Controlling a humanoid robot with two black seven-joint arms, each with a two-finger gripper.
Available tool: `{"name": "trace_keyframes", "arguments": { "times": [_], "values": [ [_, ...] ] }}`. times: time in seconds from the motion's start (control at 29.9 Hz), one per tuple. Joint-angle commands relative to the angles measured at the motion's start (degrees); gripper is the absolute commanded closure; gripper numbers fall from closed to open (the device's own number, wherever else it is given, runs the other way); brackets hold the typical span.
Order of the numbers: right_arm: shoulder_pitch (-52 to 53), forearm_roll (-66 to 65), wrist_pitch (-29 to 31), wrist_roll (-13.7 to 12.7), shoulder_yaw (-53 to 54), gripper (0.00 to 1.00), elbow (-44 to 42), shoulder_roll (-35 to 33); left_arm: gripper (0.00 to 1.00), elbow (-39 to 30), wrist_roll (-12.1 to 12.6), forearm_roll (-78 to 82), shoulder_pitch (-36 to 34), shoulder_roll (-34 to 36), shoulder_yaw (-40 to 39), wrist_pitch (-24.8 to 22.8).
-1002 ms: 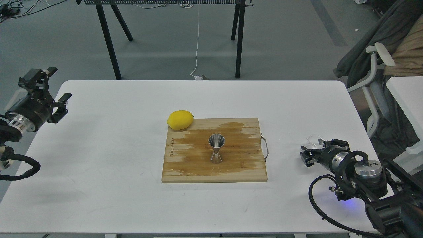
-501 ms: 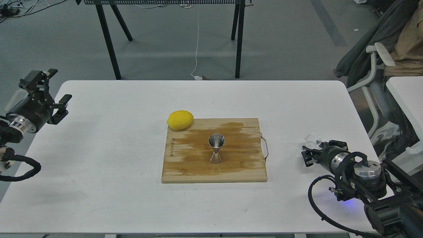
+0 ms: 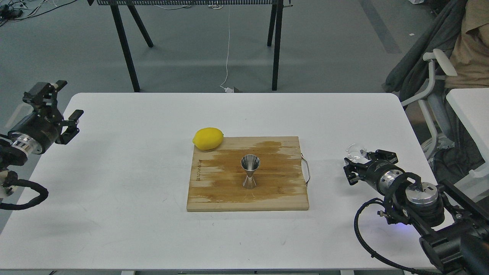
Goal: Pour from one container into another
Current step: 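Lift the glass cup with the right gripper over the steel jigger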
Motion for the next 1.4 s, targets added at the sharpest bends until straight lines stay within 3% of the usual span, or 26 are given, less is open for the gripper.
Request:
{"name": "trace_keyframes", "arguments": {
  "times": [0.0, 0.2, 0.33, 0.9, 1.37],
  "values": [
    [0.00, -6.43, 0.32, 0.02, 0.19, 0.59, 6.73, -0.24, 0.02, 0.00, 0.00, 0.00, 0.00, -0.17, 0.00, 0.00],
    [1.57, -18.82, 0.32, -0.94, 0.02, 0.60, 17.71, 0.38, 0.02, 0.00, 0.00, 0.00, 0.00, -0.88, 0.09, 0.00],
    [5.00, -24.90, 0.41, -1.56, -4.27, 0.60, 20.63, 1.43, 0.02, 0.00, 0.00, 0.00, 0.00, -0.97, 0.09, 0.00],
    [10.46, -49.51, 2.61, -1.47, -20.63, 0.60, 20.81, 3.19, 0.02, 0.00, 0.00, 0.08, 1.49, -1.85, 0.09, 0.00],
    [14.24, -53.47, 2.61, -1.47, -25.47, 0.60, 19.93, 3.89, 0.02, 0.00, 0.00, 0.08, 1.41, -2.11, 0.09, 0.00]
  ]
}}
